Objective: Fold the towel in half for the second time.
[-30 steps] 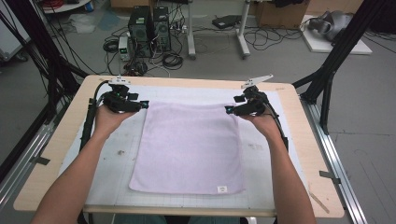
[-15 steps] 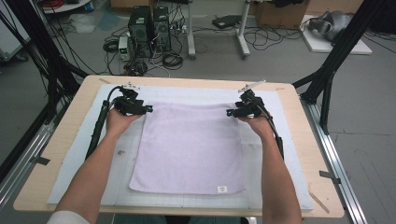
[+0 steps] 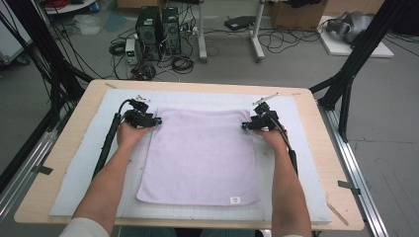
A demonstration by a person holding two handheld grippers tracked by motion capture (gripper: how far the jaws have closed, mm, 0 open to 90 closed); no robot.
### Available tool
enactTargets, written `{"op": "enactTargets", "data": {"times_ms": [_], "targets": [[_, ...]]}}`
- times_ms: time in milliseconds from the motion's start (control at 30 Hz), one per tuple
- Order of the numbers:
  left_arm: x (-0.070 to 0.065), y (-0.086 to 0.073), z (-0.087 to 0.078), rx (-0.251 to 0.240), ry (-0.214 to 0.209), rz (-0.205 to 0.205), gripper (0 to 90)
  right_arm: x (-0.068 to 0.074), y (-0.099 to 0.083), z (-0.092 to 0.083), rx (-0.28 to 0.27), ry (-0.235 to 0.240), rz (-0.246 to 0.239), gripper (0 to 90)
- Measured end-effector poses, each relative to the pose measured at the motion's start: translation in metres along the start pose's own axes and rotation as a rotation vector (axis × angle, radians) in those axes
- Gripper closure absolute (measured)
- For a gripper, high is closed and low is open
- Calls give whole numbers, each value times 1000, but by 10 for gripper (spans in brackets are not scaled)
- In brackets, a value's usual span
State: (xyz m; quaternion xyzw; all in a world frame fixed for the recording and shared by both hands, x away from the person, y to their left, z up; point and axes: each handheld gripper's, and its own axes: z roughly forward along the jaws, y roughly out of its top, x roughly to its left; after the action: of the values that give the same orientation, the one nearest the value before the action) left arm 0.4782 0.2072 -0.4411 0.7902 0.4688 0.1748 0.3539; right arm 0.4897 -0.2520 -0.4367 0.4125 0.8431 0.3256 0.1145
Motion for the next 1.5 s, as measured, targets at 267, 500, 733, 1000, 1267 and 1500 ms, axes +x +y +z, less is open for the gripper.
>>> {"op": "enactTargets", "data": {"times_ms": [267, 500, 733, 1000, 1267, 1500], "targets": [[-4, 1, 0, 6, -31, -31, 746, 7, -1, 0, -8, 53, 18, 701], [-3, 1, -1, 4, -59, -30, 847, 7, 0, -1, 3, 100, 36, 824], [-1, 4, -10, -35, -61, -20, 858, 8, 5, -12, -29, 93, 1, 830], [-4, 10, -41, -157, -94, 4, 859, 13, 16, -37, -82, 119, -43, 831], [-14, -3, -82, -242, -140, 64, 859, 31, 11, -71, -147, 170, -91, 832], [-25, -39, -107, -240, -184, 101, 859, 48, -17, -92, -138, 264, -64, 831]]}}
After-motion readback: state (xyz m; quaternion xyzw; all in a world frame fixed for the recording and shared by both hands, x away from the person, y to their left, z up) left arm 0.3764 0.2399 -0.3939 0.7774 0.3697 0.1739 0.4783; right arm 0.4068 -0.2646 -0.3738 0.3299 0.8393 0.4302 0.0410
